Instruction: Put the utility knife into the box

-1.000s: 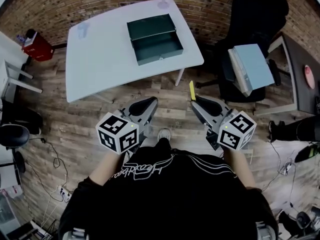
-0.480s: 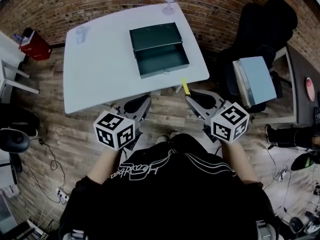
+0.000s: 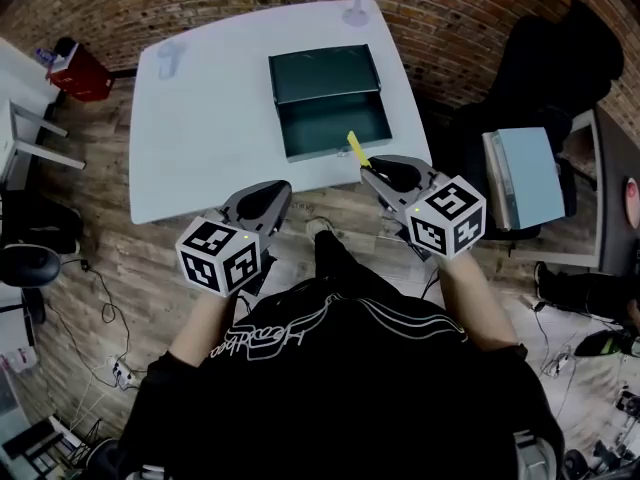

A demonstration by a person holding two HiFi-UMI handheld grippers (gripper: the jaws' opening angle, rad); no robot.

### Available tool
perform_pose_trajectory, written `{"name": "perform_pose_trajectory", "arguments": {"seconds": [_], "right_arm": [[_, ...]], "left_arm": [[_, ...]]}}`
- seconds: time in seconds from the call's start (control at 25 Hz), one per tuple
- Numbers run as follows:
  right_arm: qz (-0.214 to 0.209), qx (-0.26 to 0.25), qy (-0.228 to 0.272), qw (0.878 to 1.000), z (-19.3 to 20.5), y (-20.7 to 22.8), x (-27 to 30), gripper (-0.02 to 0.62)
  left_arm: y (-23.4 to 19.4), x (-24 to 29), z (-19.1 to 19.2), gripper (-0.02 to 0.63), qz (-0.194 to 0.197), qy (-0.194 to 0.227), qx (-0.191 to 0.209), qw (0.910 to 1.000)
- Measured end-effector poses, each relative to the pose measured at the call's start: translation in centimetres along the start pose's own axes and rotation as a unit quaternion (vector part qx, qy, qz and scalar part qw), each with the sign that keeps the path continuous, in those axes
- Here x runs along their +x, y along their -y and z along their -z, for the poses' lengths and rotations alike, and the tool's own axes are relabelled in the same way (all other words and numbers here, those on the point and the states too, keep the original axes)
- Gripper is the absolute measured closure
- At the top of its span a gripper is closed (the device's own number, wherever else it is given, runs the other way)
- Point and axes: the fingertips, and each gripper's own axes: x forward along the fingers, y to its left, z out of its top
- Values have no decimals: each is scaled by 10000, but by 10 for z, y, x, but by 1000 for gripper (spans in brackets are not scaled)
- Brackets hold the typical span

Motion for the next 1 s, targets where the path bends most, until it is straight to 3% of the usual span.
{"name": "perform_pose_trajectory", "arguments": {"seconds": [0.52,1.0], "right_arm": [[-249,-660,-1148,9909,-2,44,88,529],[-334,-1558,-2534,9541,38,72,159,526]], "left_arm": [[-44,-4,-44,572,-529,404,-177,9976],[-92,-13,-50,574,-939,518,-477,9931]]}}
